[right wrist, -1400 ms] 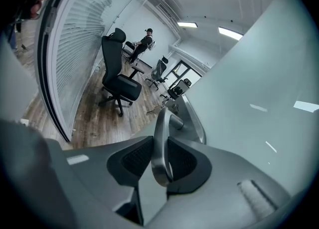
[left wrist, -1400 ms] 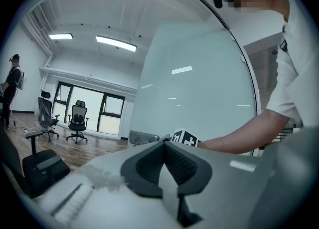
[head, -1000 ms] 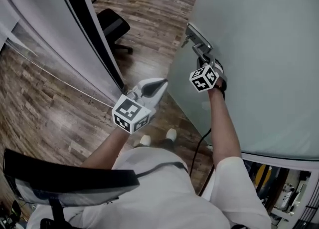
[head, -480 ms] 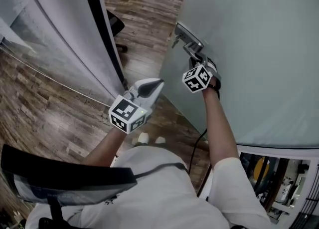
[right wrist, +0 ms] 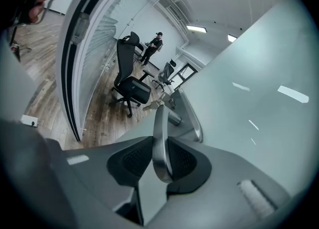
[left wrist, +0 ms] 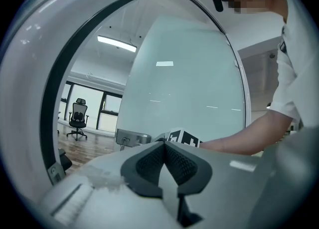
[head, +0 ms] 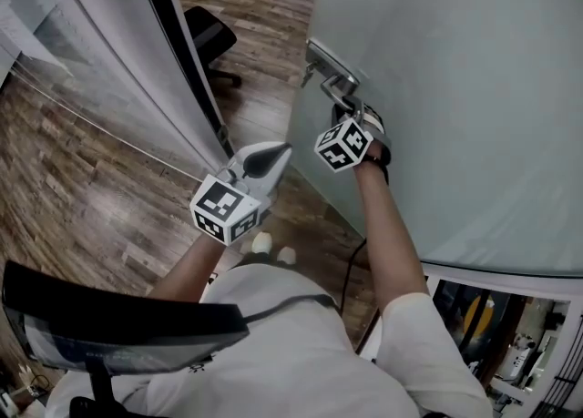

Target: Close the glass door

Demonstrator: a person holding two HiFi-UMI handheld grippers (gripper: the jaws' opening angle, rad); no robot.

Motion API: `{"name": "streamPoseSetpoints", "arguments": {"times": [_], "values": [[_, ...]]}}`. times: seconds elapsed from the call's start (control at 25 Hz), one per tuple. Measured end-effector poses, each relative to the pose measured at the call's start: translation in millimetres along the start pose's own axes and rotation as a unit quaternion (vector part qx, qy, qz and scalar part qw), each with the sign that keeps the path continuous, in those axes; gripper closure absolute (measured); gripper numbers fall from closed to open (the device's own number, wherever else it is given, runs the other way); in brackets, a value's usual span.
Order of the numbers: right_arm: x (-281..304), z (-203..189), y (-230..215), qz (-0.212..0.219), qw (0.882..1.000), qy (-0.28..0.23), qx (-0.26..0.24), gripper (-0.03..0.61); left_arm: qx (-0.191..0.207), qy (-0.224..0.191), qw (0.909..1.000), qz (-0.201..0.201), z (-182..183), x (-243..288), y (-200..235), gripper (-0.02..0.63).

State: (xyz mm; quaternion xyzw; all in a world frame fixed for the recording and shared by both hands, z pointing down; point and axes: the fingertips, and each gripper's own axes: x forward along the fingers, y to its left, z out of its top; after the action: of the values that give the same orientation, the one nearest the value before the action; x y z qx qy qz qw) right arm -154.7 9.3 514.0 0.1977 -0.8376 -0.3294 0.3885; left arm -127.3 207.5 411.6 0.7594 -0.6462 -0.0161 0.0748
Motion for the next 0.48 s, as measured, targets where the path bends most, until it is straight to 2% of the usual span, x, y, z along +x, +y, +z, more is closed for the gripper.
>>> {"name": "streamPoseSetpoints", "arguments": {"times": [0.48], "values": [[-32,17,39,0.023,0.999,-0.038,-0.025,0.482,-0.012,0.011,0.9979,0.062,-27,-40,-16,0.612]]}}
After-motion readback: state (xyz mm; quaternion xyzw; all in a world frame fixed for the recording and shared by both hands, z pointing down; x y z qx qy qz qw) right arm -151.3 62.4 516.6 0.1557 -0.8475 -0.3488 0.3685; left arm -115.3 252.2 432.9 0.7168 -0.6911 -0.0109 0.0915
